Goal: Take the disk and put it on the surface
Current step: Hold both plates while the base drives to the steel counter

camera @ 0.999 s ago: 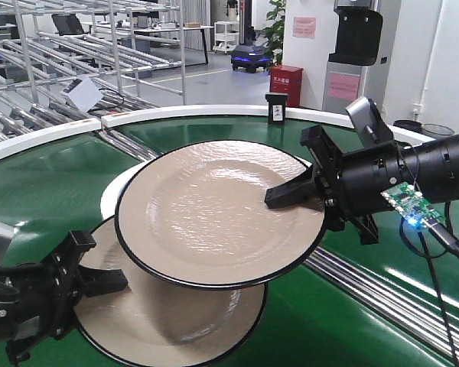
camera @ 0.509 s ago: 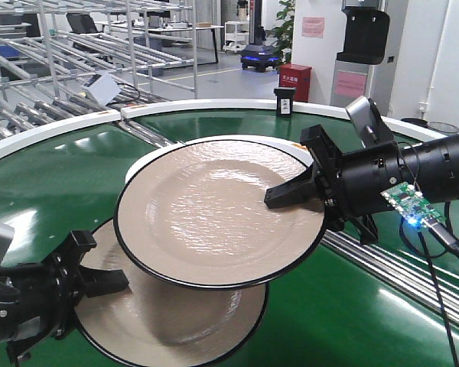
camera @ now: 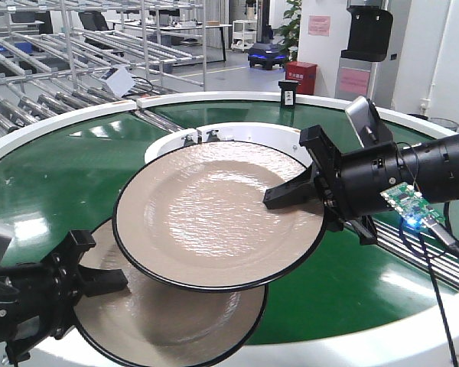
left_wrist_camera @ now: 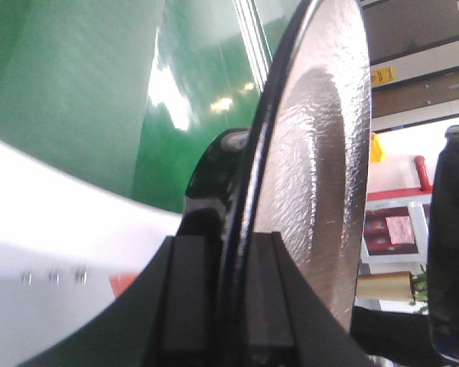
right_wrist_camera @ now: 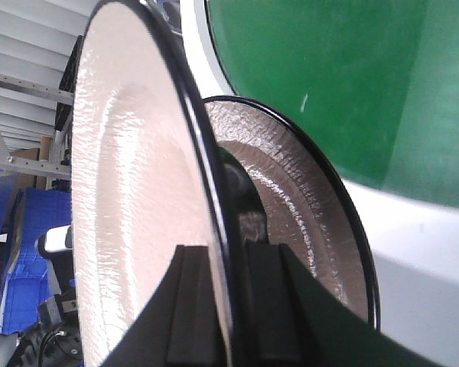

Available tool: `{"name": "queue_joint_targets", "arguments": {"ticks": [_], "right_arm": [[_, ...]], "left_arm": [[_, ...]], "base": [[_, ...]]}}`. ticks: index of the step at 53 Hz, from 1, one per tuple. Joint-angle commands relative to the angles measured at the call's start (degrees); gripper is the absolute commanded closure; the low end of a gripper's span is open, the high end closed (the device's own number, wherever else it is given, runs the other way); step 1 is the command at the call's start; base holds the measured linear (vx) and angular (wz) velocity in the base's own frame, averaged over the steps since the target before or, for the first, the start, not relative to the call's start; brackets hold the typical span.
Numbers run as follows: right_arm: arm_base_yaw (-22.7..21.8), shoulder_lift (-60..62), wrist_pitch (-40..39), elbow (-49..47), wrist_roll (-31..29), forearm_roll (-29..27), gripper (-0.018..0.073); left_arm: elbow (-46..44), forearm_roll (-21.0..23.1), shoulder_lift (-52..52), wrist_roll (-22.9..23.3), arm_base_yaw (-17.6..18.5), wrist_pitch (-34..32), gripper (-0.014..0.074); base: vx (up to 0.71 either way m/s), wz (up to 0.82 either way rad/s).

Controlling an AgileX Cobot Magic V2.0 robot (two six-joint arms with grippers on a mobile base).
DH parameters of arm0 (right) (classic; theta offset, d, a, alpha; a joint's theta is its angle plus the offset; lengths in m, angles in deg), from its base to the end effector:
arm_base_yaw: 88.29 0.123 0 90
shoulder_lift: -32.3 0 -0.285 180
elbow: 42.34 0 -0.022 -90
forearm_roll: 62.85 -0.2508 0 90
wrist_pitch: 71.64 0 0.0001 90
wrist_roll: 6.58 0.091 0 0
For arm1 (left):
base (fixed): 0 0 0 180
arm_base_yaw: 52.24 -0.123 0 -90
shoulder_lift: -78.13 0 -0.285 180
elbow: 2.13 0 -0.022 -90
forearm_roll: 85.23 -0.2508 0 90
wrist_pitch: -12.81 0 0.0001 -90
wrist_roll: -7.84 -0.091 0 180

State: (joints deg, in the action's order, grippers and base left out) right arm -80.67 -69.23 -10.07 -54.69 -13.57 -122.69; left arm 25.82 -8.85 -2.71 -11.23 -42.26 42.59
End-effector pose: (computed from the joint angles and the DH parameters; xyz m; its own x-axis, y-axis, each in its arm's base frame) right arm 0.3390 0.1152 0.3882 -0.9063 0.2293 -0.3551 -0.1906 0.5282 0.8275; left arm 0.2587 -0.0902 0.3089 -0.7245 -0.6039 -0.3323 -0.0326 0.5115 -0.8586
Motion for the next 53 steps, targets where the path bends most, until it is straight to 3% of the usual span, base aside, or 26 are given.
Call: {"name": "queue_joint_targets", "arguments": {"ticks": [1, 19, 53], "right_arm": [[-0.2, 2.7, -2.3, -2.4, 0.2, -6.9, 0.0567], [-0.2, 2.7, -2.3, -2.4, 0.2, -6.9, 0.0567], [-0.2, 2.7, -2.3, -2.4, 0.2, -6.9, 0.0567]], "left_arm": [[-2.1, 4.8, 2.0, 1.0, 0.4, 0.0, 0.0595], [-2.1, 4.8, 2.0, 1.0, 0.4, 0.0, 0.0595], [-2.1, 4.8, 2.0, 1.0, 0.4, 0.0, 0.0595]], "base": [[-0.28, -0.06], [-0.23, -0.28], [-0.11, -0.63]]}}
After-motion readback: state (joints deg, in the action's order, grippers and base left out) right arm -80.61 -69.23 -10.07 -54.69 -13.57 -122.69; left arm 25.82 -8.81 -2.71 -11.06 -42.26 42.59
